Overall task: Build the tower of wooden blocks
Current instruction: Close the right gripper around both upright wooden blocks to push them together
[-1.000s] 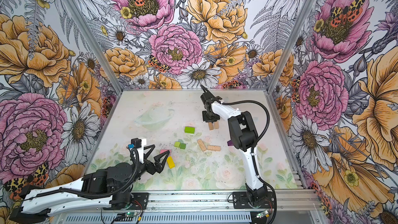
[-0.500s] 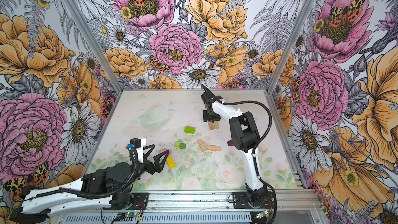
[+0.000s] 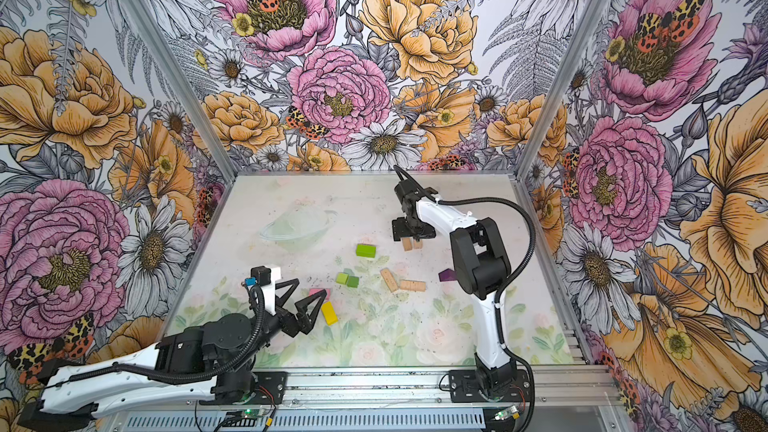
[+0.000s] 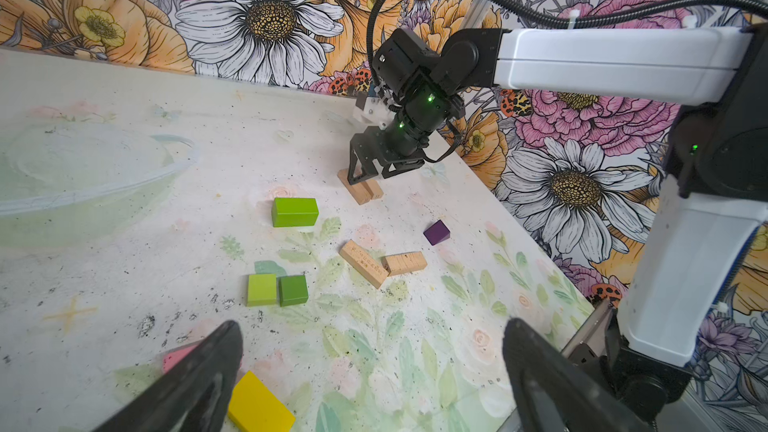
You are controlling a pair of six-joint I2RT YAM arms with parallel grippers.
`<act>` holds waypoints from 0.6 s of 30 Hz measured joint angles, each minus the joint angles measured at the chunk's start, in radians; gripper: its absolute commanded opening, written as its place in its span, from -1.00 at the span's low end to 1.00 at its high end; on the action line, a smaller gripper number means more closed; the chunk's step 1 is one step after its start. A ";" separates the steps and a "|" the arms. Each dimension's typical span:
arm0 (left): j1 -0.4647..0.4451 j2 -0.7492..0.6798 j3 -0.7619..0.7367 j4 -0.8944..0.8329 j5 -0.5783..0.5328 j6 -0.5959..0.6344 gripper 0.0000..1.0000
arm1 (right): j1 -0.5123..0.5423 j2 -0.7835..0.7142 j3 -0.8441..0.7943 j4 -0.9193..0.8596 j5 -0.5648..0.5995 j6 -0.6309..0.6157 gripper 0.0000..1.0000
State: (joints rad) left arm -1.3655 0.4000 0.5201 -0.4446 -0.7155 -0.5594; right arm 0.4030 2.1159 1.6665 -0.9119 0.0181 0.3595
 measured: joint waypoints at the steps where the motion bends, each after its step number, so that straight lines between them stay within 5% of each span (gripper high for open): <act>1: 0.000 0.000 0.000 0.000 0.000 -0.002 0.98 | 0.000 0.002 -0.003 0.003 -0.005 -0.003 0.79; 18: 0.000 0.000 0.000 0.000 0.002 -0.002 0.98 | -0.019 0.060 0.001 0.019 -0.011 -0.013 0.76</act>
State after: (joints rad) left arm -1.3655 0.4000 0.5201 -0.4446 -0.7132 -0.5617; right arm 0.3843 2.1754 1.6676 -0.8932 0.0071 0.3470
